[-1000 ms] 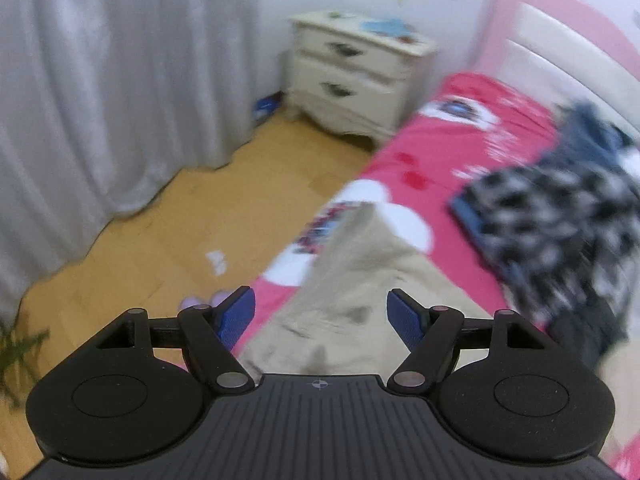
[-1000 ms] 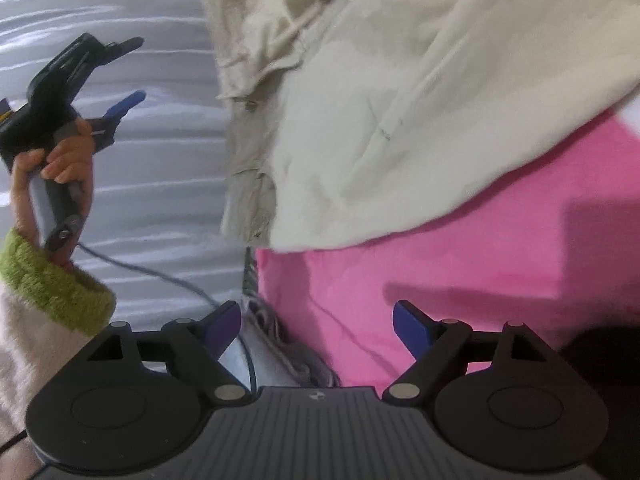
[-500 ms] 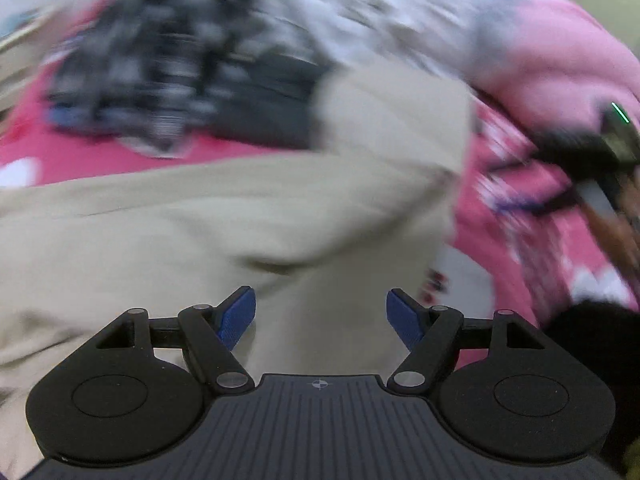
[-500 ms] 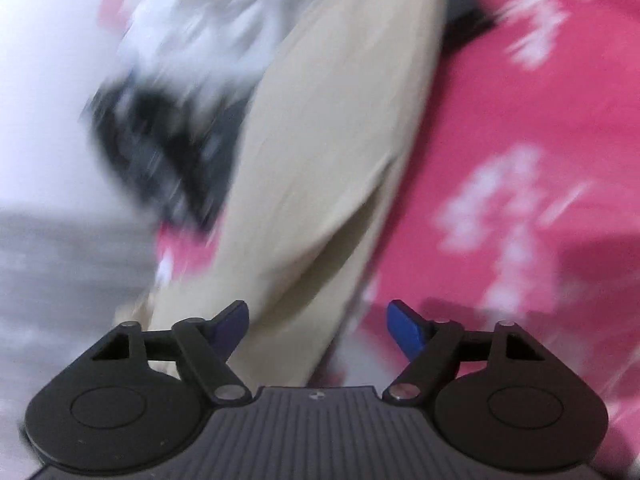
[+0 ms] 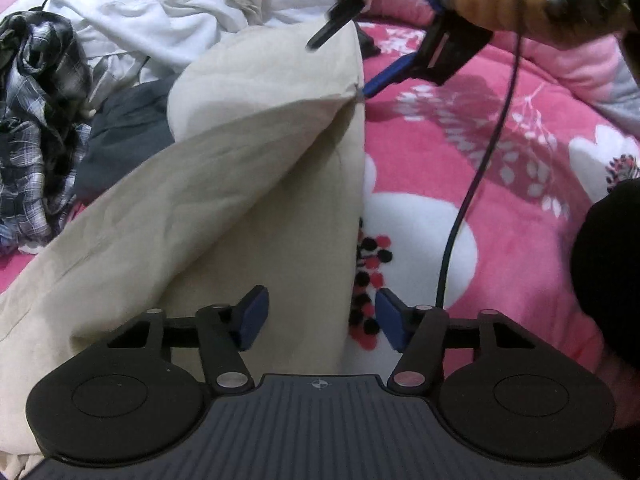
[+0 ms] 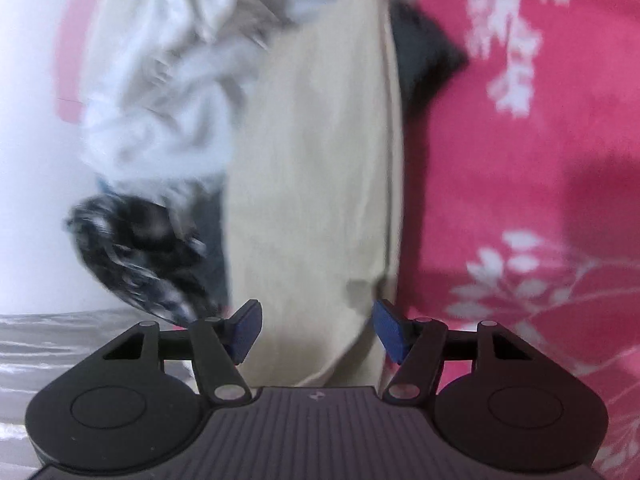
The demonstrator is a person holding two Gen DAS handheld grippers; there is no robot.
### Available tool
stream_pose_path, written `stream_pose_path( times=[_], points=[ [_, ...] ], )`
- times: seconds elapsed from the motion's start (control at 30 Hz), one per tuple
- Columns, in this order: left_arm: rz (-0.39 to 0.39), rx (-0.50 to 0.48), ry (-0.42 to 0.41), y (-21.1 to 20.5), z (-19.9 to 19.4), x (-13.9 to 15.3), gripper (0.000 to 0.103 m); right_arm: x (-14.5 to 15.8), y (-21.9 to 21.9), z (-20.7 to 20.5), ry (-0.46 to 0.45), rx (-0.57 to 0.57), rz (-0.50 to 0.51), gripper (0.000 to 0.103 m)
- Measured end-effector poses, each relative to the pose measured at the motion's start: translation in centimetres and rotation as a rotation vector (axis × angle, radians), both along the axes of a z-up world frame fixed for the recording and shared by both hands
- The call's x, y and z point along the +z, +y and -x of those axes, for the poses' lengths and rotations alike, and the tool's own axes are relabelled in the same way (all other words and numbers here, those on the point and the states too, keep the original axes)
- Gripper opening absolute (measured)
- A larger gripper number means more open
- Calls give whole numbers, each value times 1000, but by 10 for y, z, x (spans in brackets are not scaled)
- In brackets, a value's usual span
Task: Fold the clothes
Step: 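Open both grippers and lay the beige trousers flat on the bedspread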
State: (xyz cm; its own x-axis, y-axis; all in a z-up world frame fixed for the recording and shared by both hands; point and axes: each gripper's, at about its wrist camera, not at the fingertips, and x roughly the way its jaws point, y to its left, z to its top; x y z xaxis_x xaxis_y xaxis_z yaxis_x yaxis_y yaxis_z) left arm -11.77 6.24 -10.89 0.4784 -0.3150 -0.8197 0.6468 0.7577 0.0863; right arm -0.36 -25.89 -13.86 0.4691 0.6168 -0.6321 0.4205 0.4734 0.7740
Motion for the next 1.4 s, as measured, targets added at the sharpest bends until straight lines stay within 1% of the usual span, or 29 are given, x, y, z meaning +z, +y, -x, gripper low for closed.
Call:
stream_pose_path(
  times=[0.03, 0.07, 0.1, 0.13, 0.17, 0.2, 0.27, 0.4, 0.5, 0.57, 0.6, 0.63, 0.67, 0.7, 0.77, 0.83, 0.87, 0.93, 1.03, 1.07, 1.13, 1.2, 1.23, 1.27, 1.3, 1.33, 1.37, 1.4],
  points=[
    [-1, 0, 2, 1, 0, 0, 56, -4, 3, -3, 32, 10, -4, 56],
    [-1, 3, -5, 1, 1, 1, 56, -8, 5, -5, 57, 17, -10, 44],
    [0, 6, -15, 1, 1, 1, 55, -13, 5, -5, 63, 13, -25, 30],
    [-2, 11, -26, 0, 2, 1, 54, -17, 6, -4, 68, 9, -41, 23],
    [-4, 15, -31, -2, 0, 1, 54, -20, 6, -3, 70, 6, -56, 11],
    [-7, 19, -34, -2, -1, 0, 54, -21, 5, -2, 58, 8, -66, 3],
    [-26, 38, -44, -4, -4, -2, 53, -19, 4, -3, 24, 16, -86, 3],
    [-54, 82, -70, -6, -8, -3, 54, 22, 24, -49, -202, 112, -133, 3],
    [-51, 131, -76, -7, -9, 1, 55, 52, 39, -83, -372, 184, -168, 3],
    [-50, 163, -79, -9, -9, 2, 57, 72, 50, -107, -485, 233, -189, 3],
    [-50, 178, -80, -9, -9, 2, 58, 80, 59, -124, -530, 265, -183, 6],
    [-54, 183, -81, -11, -9, 2, 59, 85, 67, -139, -542, 303, -152, 8],
    [-59, 188, -83, -13, -8, 2, 60, 88, 73, -152, -547, 338, -128, 30],
    [-63, 192, -85, -14, -8, 2, 61, 88, 69, -151, -524, 361, -133, 47],
    [-75, 190, -95, -18, -5, 3, 64, 86, 59, -148, -481, 403, -146, 48],
    [-72, 182, -97, -19, 1, 6, 67, 84, 26, -119, -463, 414, -172, 58],
    [-64, 181, -92, -20, 4, 8, 67, 80, 8, -105, -433, 408, -158, 62],
    [-47, 180, -71, -20, 12, 14, 67, 71, -27, -76, -368, 393, -123, 64],
    [-17, 200, -33, -15, 25, 27, 68, 44, -67, -45, -199, 337, 18, 67],
    [-6, 216, -13, -11, 29, 30, 68, 33, -77, -38, -144, 301, 40, 67],
    [4, 266, 27, -4, 35, 36, 71, 15, -86, -35, -103, 243, 32, 65],
    [10, 335, 68, 5, 42, 40, 71, 3, -85, -42, -105, 183, 6, 65],
    [26, 369, 89, 10, 46, 42, 71, -3, -82, -48, -107, 156, -8, 64],
    [57, 423, 118, 18, 51, 45, 71, -9, -78, -56, -96, 130, -13, 62],
    [98, 483, 154, 27, 55, 46, 71, -15, -73, -61, -87, 121, -23, 52],
    [144, 565, 196, 40, 61, 46, 71, -21, -69, -66, -77, 112, -32, 41],
    [190, 648, 238, 52, 67, 46, 71, -26, -64, -69, -70, 103, -38, 21],
    [237, 740, 269, 65, 75, 44, 71, -25, -61, -68, -72, 91, -32, 7]
  ],
)
